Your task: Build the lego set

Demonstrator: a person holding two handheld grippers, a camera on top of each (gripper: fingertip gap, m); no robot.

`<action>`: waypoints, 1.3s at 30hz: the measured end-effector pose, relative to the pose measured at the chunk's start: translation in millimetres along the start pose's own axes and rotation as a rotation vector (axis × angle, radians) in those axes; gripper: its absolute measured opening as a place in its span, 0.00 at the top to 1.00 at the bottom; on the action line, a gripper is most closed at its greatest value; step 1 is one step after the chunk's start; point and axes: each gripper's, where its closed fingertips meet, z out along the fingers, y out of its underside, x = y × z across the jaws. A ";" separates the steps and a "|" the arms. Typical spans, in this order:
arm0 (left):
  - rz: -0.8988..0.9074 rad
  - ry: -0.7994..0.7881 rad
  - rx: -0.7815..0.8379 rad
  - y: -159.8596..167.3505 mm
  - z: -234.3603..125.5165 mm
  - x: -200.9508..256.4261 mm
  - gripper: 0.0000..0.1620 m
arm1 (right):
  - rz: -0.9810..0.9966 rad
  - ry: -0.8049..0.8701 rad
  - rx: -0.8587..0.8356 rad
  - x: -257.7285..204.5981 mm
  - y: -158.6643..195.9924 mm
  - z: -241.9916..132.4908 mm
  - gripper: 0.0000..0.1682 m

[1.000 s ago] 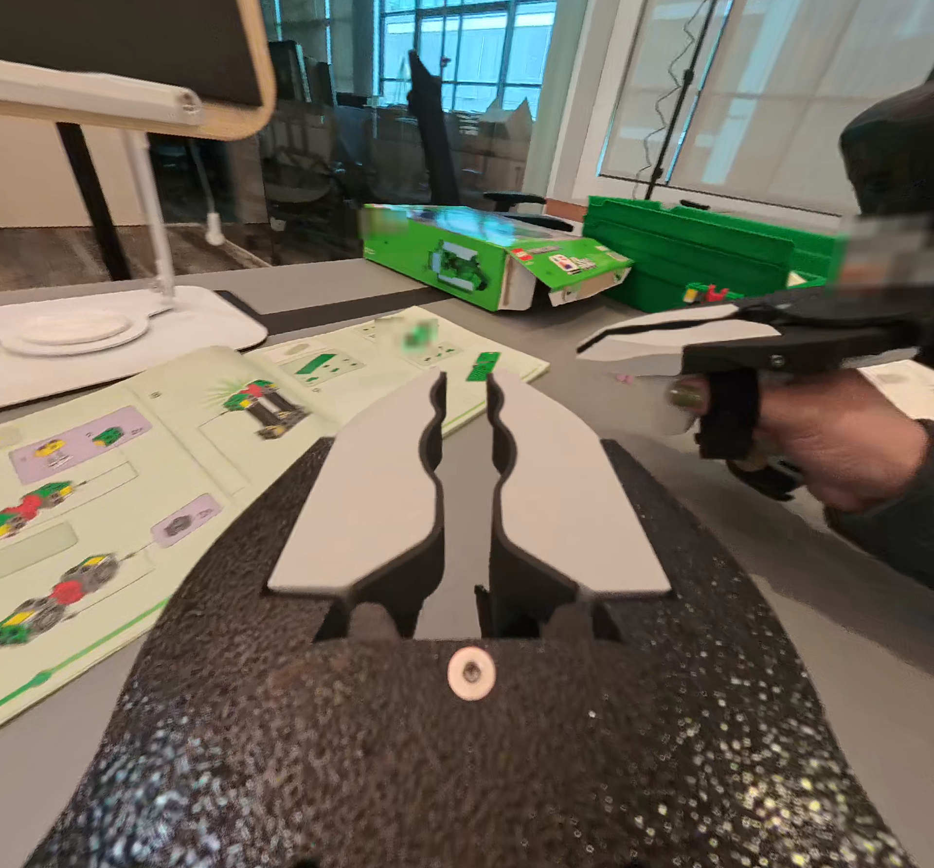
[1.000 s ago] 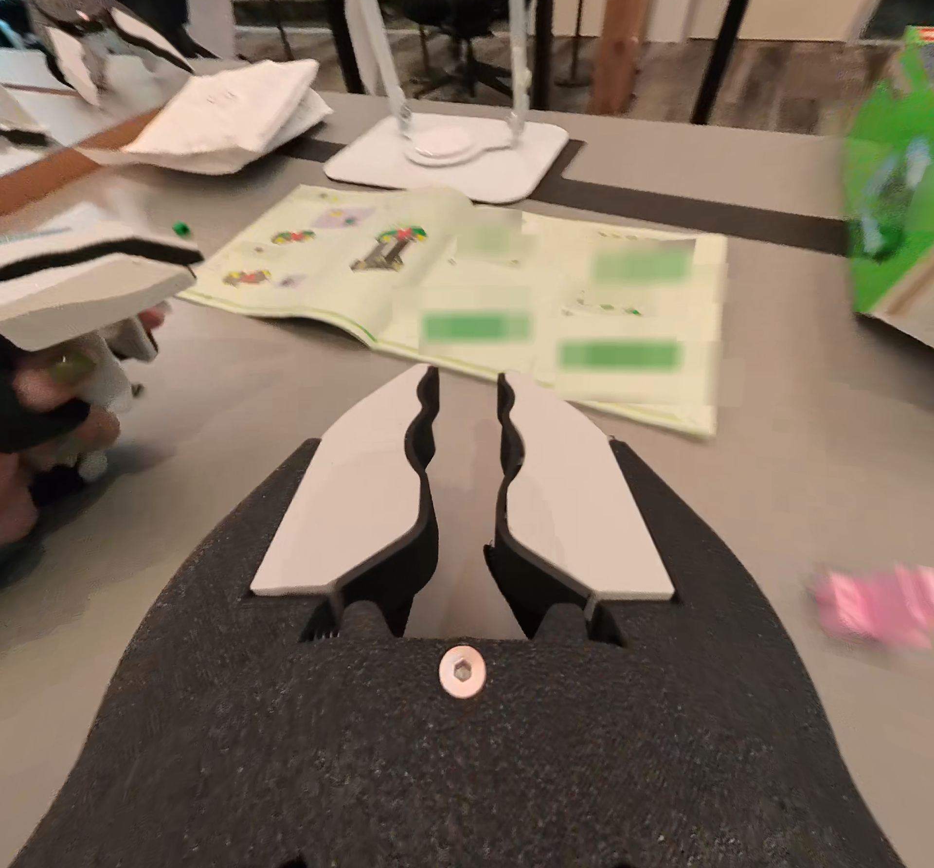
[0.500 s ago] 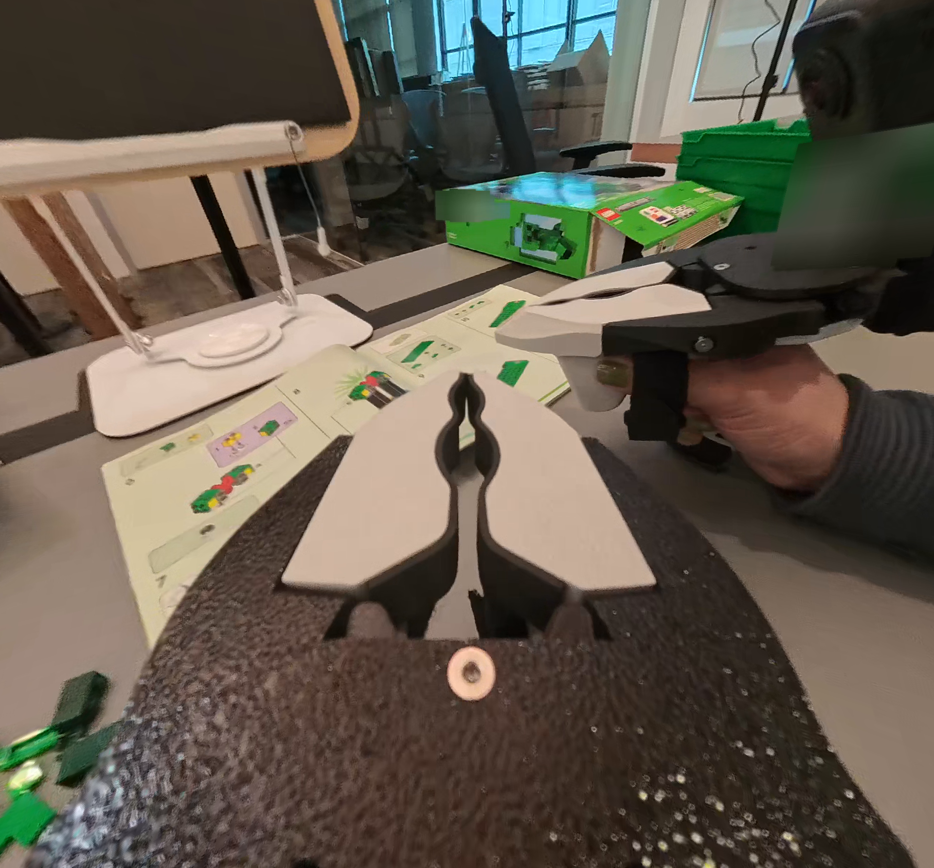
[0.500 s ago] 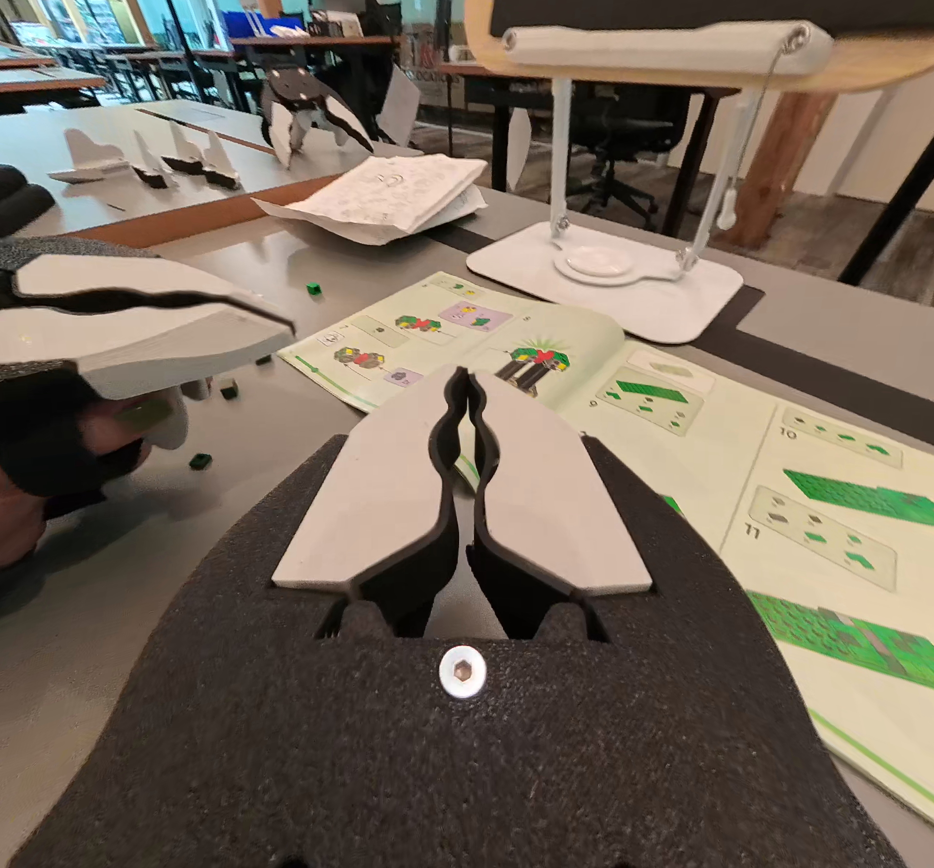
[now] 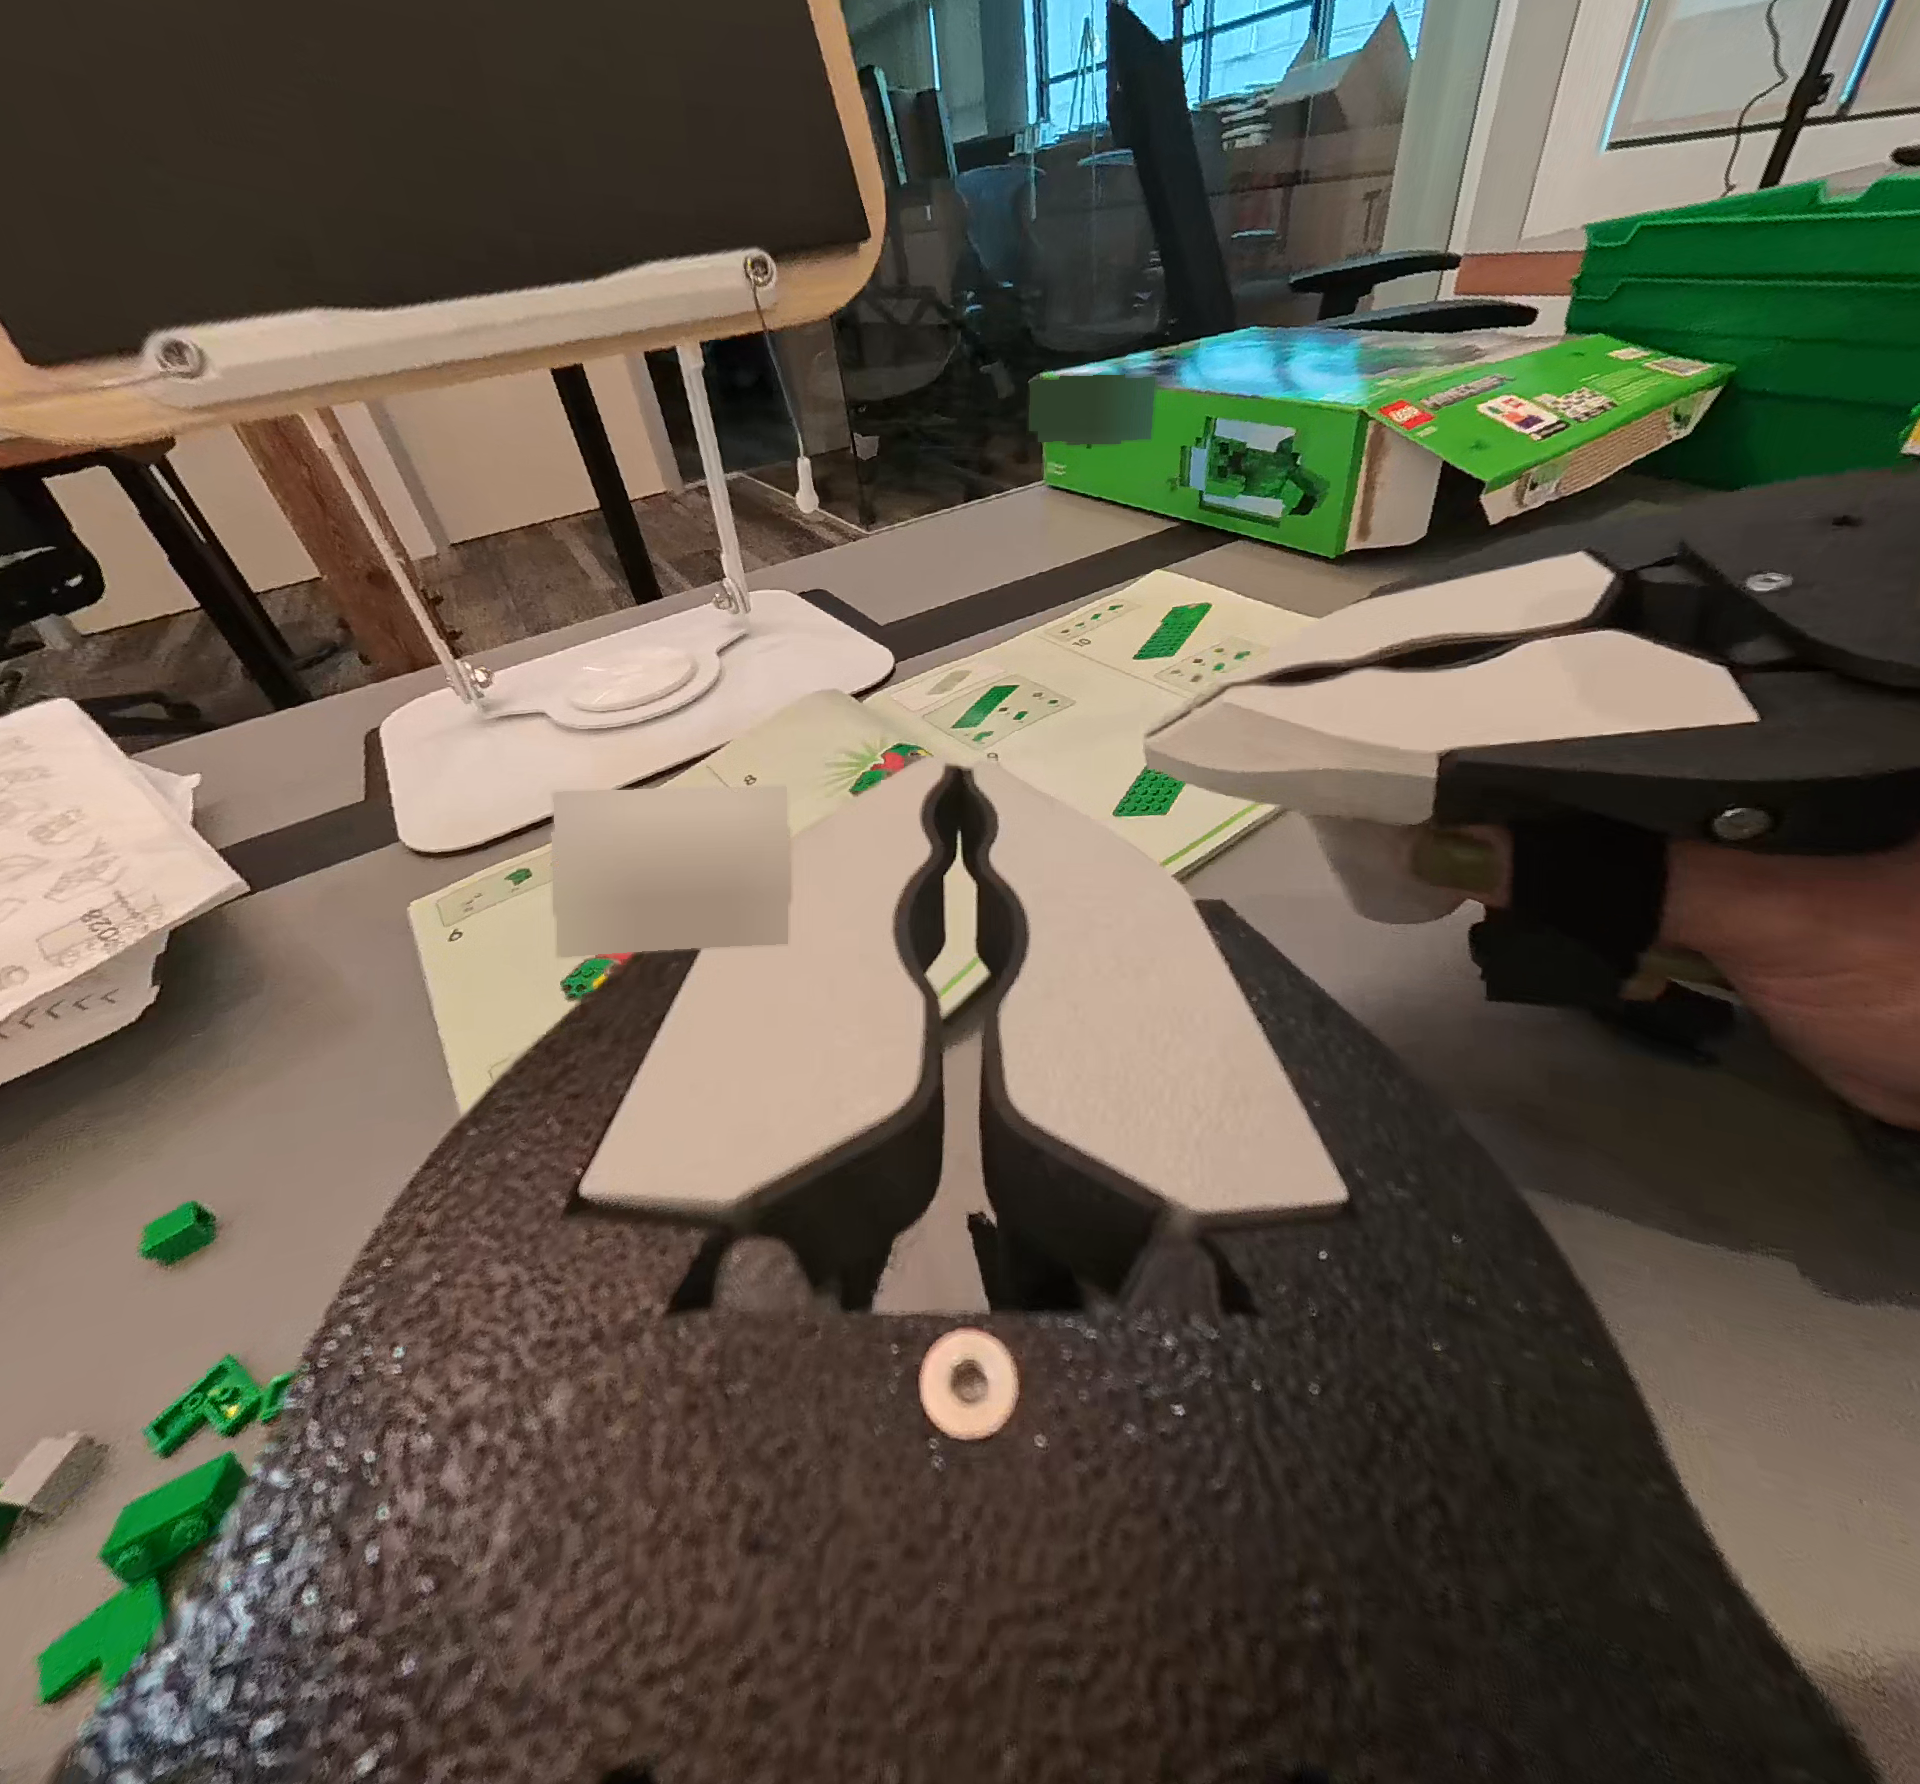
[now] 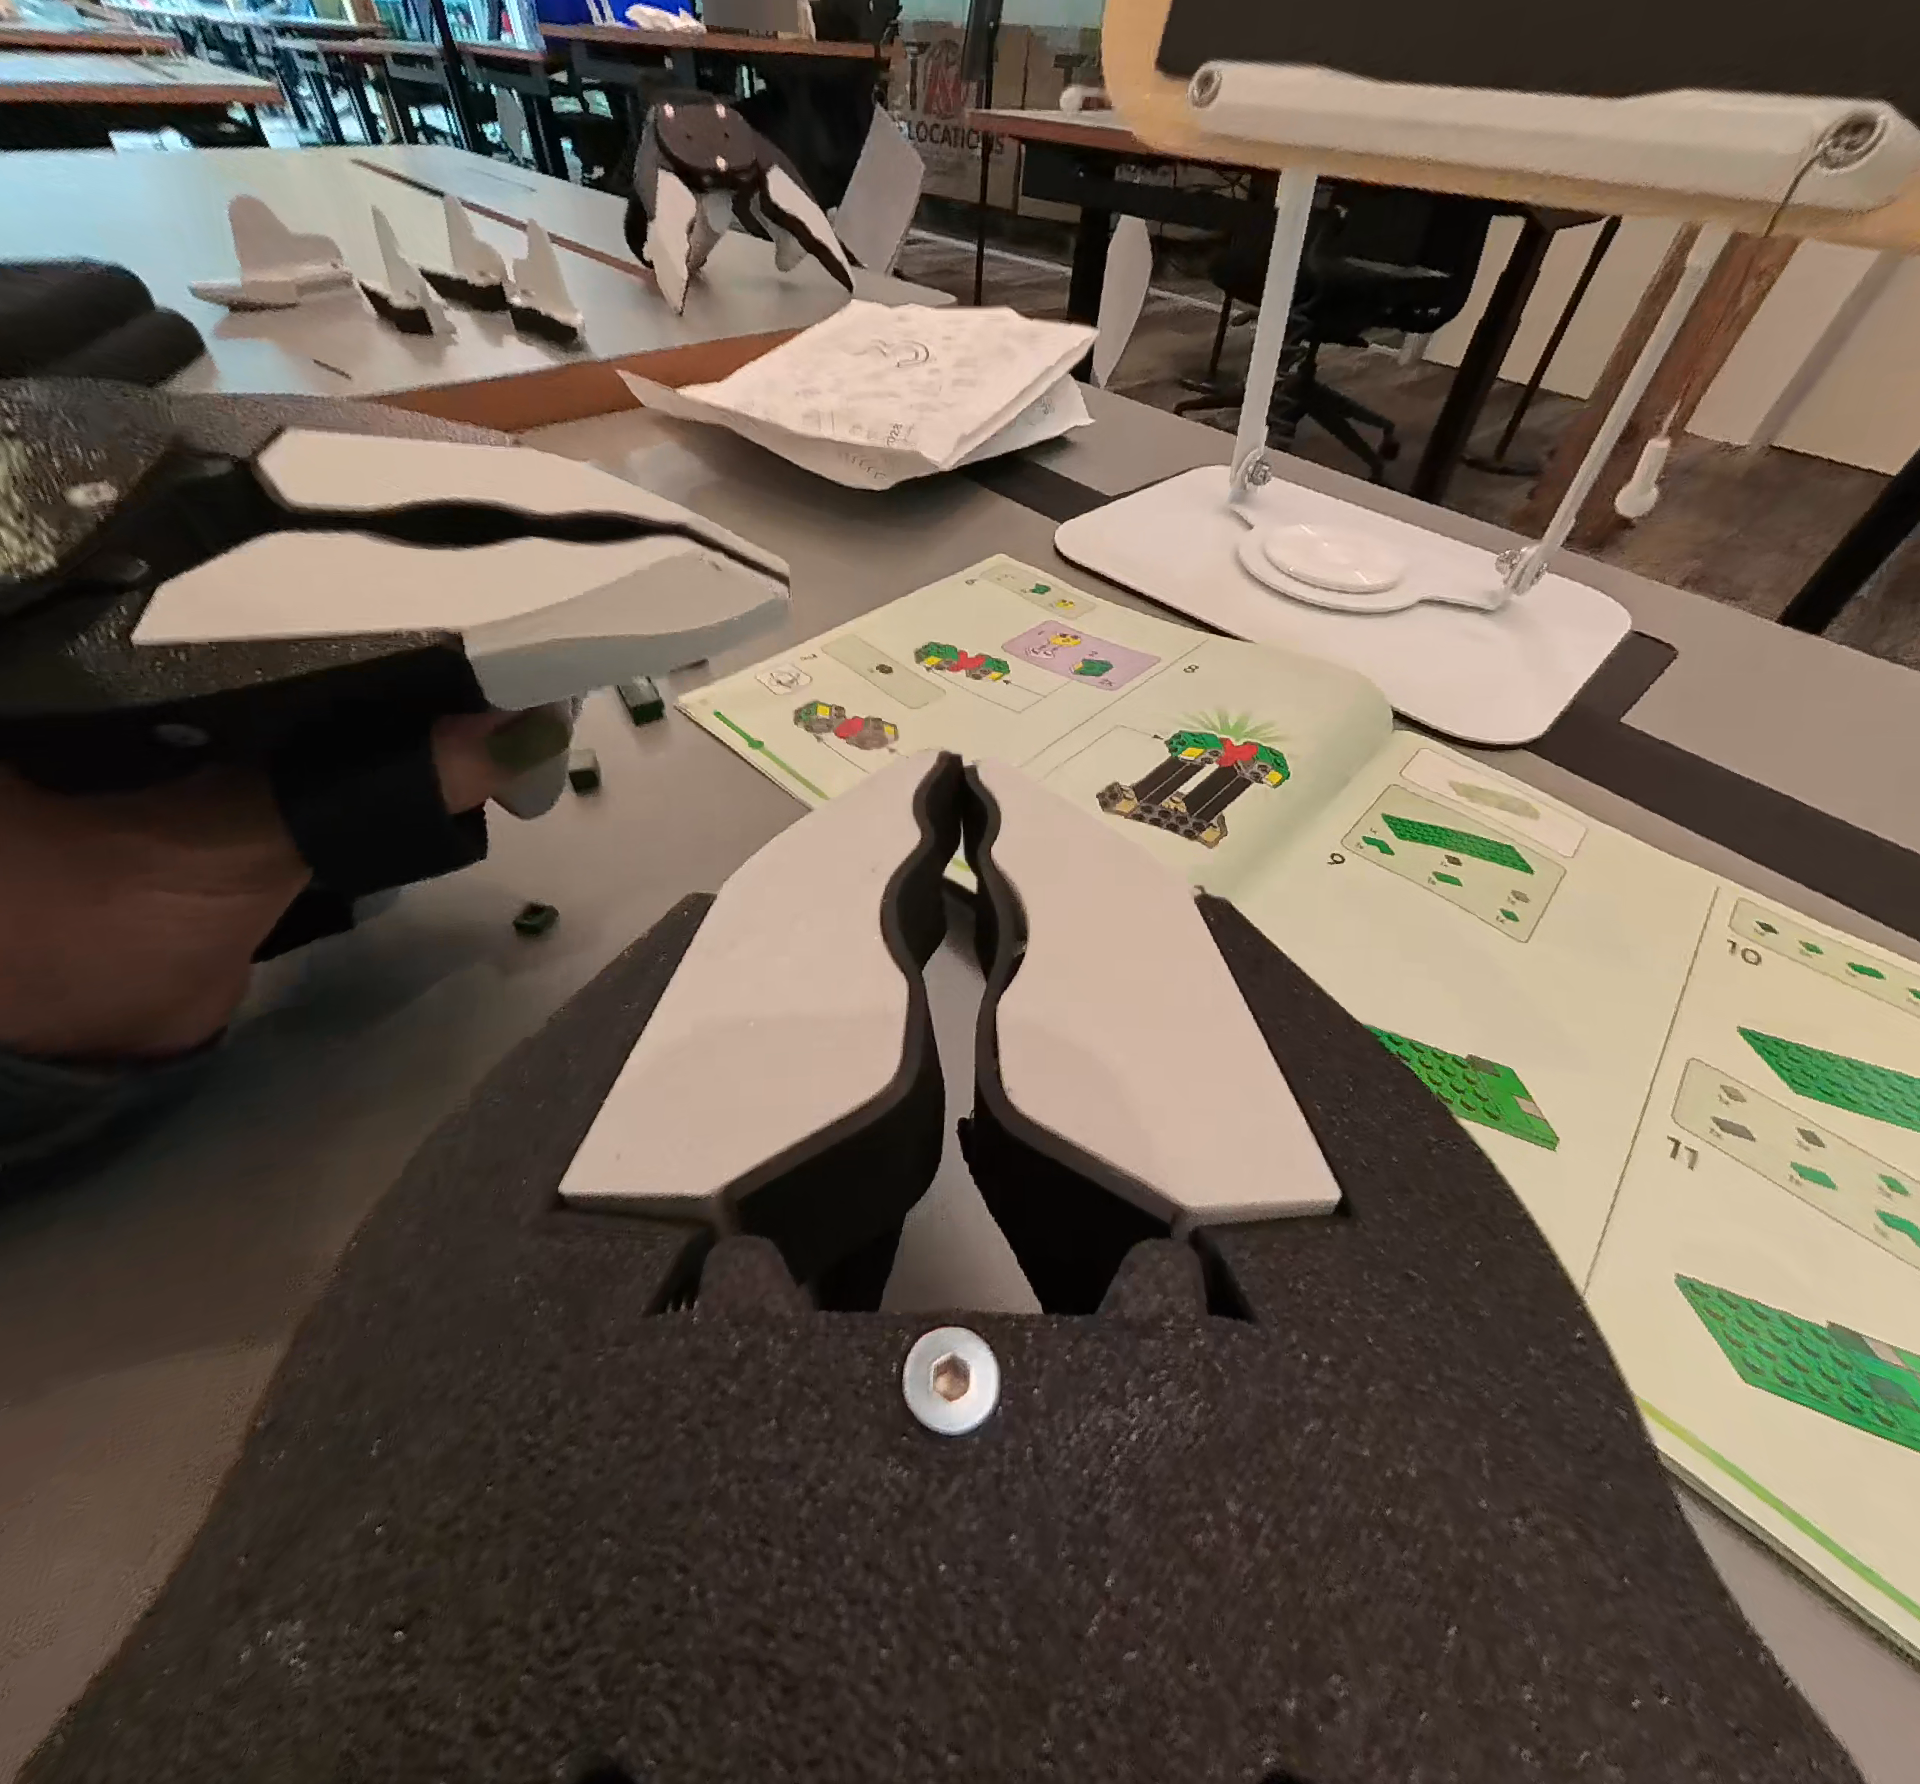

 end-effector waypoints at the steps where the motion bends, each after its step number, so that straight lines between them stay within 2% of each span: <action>1: 0.006 0.002 0.006 -1.6 -0.9 0.8 1.00 | 0.013 0.000 0.017 -1.2 -5.2 -1.9 1.00; 5: -0.023 0.040 0.033 -2.8 -1.7 4.9 1.00 | -0.017 0.048 0.109 -1.3 -28.2 -14.2 1.00; 9: -0.006 -0.001 0.058 -14.4 -22.0 -6.1 1.00 | -0.010 0.043 0.117 -16.1 -26.3 -9.7 1.00; 13: 0.026 -0.153 0.007 -24.8 -81.2 -50.5 1.00 | -0.010 -0.018 0.134 -44.2 -23.0 6.9 1.00; 17: 0.059 -0.461 -0.290 18.5 -173.4 -133.5 1.00 | -0.102 -0.053 0.135 -65.9 -19.7 18.2 1.00; 18: 0.027 -0.487 -0.364 34.0 -191.5 -145.7 0.80 | -0.111 -0.066 0.147 -69.5 -20.7 18.4 1.00; 21: -0.154 -0.511 -0.538 79.5 -221.9 -164.4 0.58 | -0.088 -0.091 0.160 -71.7 -20.8 17.8 1.00; 24: -0.263 -0.457 -0.656 106.8 -226.1 -162.2 0.63 | -0.038 -0.124 0.156 -71.9 -19.5 17.4 1.00; 26: -0.254 -0.432 -0.700 114.6 -221.0 -160.8 0.68 | -0.020 -0.141 0.163 -72.7 -19.9 15.6 1.00; 29: -0.221 -0.430 -0.823 127.3 -214.8 -163.9 0.67 | -0.013 -0.156 0.167 -74.3 -20.3 13.5 1.00; 34: -0.286 -0.452 -0.875 129.8 -210.9 -169.0 0.71 | -0.008 -0.184 0.176 -77.8 -21.6 12.1 1.00; 36: -0.354 -0.442 -0.865 130.9 -210.5 -167.2 0.75 | 0.010 -0.191 0.180 -77.1 -22.2 11.9 1.00; 39: -0.358 -0.442 -0.875 131.1 -212.4 -168.9 0.80 | 0.055 -0.191 0.190 -72.1 -24.0 11.1 1.00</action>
